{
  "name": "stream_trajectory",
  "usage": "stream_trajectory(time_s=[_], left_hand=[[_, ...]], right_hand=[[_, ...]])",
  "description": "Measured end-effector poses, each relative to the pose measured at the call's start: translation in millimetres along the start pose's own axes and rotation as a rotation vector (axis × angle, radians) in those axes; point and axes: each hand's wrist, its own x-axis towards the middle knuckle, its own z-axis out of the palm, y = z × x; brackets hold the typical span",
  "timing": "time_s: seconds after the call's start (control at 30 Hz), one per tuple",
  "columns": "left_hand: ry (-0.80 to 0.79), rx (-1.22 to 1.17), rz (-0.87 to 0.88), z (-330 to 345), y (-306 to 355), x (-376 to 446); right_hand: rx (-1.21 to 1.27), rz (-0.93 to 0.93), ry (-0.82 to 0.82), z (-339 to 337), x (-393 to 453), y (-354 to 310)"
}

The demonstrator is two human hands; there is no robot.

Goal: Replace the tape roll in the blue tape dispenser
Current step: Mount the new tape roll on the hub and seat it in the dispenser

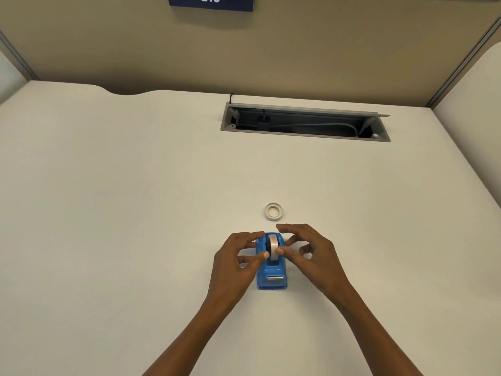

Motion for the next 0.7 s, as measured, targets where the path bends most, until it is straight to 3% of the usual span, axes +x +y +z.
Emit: stream_trajectory(time_s=[0.2, 0.7], left_hand=[[-0.030, -0.009, 0.023, 2, 0, 1], [-0.078, 0.028, 0.060, 7, -2, 12]], right_hand=[[-0.055, -0.097, -0.001, -5, -5, 1], [-0.008, -0.073, -0.010, 1, -1, 0]])
